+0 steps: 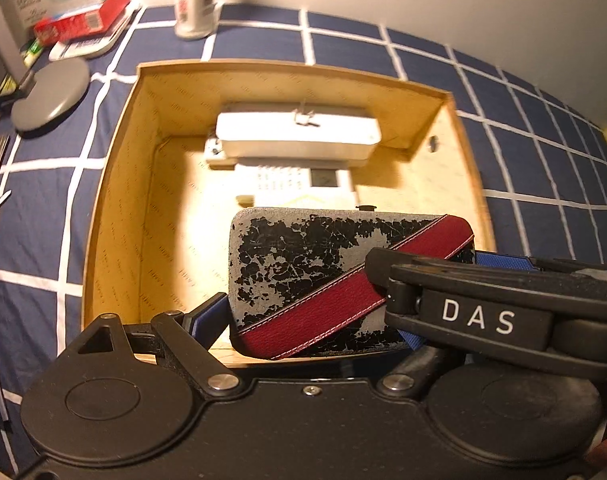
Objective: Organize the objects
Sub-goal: 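Lift the black-and-red case with the right gripper and carry it into the box, then lower the case beside the white card box and open the right gripper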
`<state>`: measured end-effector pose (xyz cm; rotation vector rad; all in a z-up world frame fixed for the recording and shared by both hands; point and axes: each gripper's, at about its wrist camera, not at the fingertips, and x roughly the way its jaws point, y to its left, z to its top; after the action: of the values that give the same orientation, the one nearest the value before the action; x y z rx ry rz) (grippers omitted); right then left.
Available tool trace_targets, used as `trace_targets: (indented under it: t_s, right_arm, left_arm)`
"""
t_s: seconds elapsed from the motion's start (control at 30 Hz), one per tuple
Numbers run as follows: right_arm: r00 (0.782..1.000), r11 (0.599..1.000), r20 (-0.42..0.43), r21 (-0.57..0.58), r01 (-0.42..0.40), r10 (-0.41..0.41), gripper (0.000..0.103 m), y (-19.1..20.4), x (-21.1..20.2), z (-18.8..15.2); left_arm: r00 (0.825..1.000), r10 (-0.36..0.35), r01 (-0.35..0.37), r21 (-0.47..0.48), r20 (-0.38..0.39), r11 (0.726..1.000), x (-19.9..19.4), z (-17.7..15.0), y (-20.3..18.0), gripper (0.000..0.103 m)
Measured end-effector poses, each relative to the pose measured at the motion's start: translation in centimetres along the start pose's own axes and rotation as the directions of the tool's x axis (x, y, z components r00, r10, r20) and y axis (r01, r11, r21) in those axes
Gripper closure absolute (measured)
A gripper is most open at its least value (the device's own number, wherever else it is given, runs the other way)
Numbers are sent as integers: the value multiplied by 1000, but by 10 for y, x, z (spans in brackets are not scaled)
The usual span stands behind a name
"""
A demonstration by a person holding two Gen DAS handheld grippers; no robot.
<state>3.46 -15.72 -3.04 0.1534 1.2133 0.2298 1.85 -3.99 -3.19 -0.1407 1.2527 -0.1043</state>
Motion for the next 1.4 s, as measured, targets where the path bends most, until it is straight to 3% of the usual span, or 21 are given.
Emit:
trace_targets:
  t_s: [0.6, 1.4]
  right_arm:
    - [989, 1000, -147, 12, -16, 18, 25, -2, 74, -1]
    - [981, 999, -195, 29, -16, 21, 25, -6, 95, -7]
  left_arm:
    - [990, 15, -20, -32, -137, 999, 61, -1, 30, 17]
    - [983, 14, -26, -60, -183, 998, 81, -5, 34, 17]
